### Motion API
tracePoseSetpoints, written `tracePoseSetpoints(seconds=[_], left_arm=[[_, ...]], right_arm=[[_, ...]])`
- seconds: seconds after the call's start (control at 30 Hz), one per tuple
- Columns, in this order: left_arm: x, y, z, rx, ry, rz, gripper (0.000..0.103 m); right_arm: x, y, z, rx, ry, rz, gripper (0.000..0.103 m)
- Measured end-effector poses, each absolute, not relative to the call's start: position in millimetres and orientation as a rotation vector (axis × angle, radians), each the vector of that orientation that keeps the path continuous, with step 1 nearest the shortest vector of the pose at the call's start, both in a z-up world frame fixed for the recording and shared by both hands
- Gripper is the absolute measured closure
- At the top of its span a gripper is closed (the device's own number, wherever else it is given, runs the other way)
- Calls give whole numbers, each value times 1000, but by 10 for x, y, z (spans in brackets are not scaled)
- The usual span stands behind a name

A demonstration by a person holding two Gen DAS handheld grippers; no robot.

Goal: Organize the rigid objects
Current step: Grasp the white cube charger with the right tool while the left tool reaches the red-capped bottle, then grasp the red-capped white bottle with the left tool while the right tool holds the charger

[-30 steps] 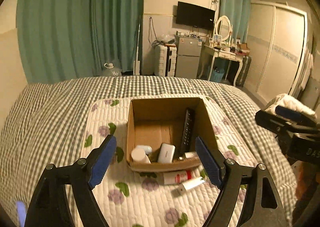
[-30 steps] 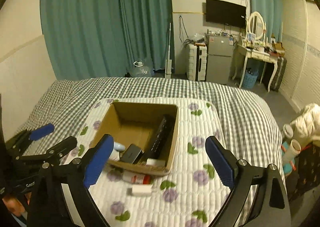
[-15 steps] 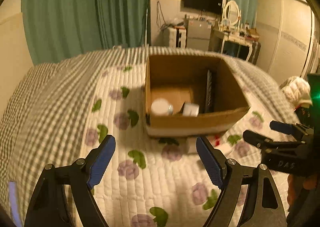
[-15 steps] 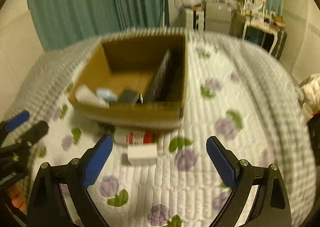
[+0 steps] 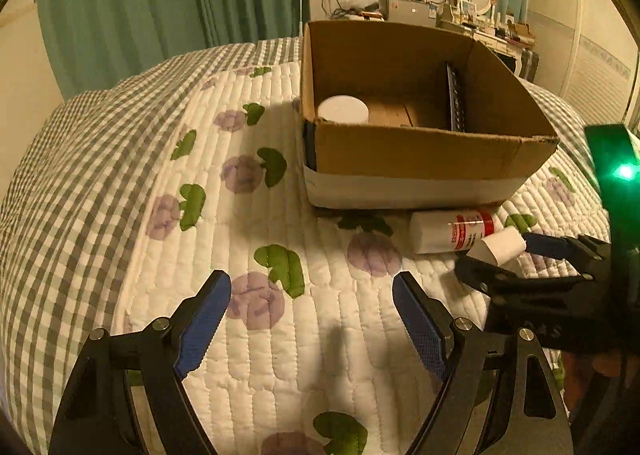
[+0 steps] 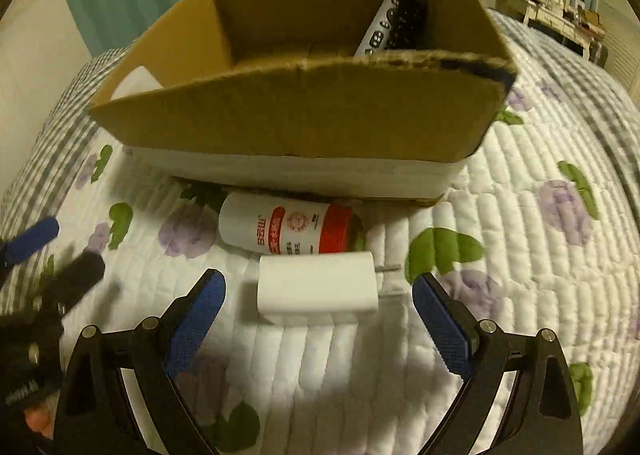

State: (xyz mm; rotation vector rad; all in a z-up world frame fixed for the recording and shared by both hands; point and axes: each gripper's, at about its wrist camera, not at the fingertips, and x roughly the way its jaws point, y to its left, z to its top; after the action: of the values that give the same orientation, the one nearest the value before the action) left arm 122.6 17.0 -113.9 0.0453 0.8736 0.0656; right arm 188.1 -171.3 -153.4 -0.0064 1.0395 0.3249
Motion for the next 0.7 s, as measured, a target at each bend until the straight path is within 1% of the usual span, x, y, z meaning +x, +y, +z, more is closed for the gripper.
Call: tracePoseSetpoints(seconds=[0.07, 0.1, 0.23, 0.37, 0.5, 0.6, 0.7], left_arm=[[1238, 137, -1163, 54, 880, 67, 18], [1251, 130, -1171, 58, 882, 68, 18], [1314, 49, -1215, 49, 898, 72, 18], [1369, -109, -1263, 42, 899, 58, 18], [1429, -290, -1325, 4, 913, 35, 18], [1468, -399, -1381, -23, 920, 21, 18], [1516, -504, -1449, -51, 934, -4, 18]], right_arm=[[1922, -1708, -1571, -7, 1050, 326, 21], [1929, -1707, -1592, -18, 1057, 329, 38], [1901, -1836, -1538, -6, 1035, 361, 38], [1893, -2115, -1355, 21, 1000, 316, 38], [1928, -2334, -1198, -53, 974, 238, 38], [1961, -2514, -1162, -70, 954, 208, 38], [1998, -2632, -1243, -38, 962, 191, 38]])
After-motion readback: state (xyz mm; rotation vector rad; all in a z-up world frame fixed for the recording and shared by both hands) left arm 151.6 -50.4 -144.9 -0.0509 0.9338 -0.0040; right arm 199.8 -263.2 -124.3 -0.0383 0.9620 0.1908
